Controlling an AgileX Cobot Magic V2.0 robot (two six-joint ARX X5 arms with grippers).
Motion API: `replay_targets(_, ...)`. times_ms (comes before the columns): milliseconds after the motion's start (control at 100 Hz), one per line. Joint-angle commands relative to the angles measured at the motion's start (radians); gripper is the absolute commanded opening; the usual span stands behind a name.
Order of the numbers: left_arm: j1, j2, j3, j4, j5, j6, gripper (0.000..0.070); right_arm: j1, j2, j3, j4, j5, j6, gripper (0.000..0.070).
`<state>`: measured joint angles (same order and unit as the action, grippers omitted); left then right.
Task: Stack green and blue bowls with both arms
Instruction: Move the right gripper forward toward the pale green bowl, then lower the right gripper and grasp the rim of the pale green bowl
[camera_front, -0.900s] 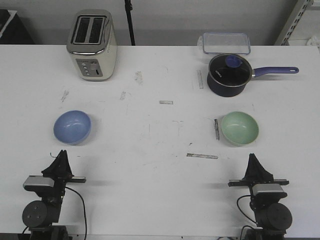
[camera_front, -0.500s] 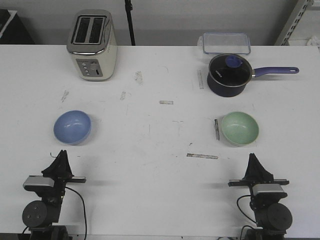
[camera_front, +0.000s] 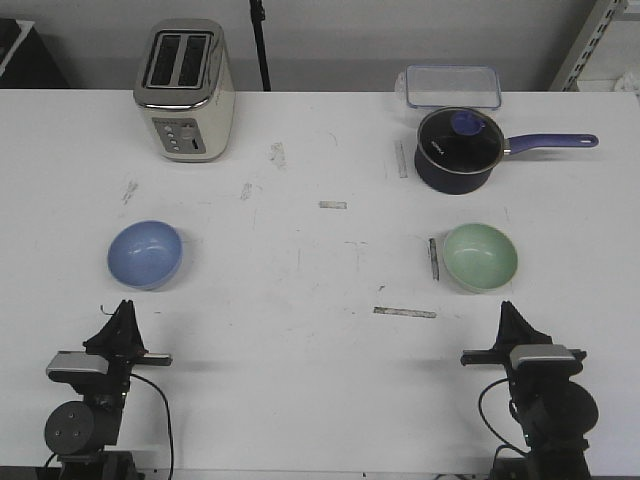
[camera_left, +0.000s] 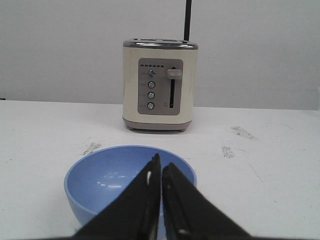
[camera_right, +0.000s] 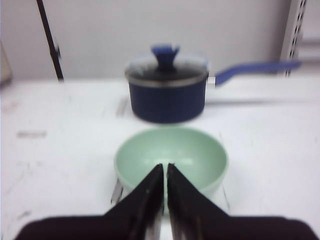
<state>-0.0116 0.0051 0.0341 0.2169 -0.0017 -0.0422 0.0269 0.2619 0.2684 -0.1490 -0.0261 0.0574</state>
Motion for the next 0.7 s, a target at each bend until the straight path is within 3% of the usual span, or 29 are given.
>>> replay_targets(0,-0.002,-0.002,-0.022,0.012,-0.002,0.004,0.0002,0.002,0.073,0.063,-0.033,-0.002,-0.005,0.0007)
replay_targets(320,-0.002,-0.002,-0.022,0.012,-0.002,0.004,0.0002,0.002,0.514,0.397,-0.181,0.0,-0.005,0.0007)
replay_targets(690,-0.002,-0.002,-0.022,0.012,-0.002,0.004,0.0002,-0.023,1.017,0.937,-0.647,-0.001,0.002,0.0007)
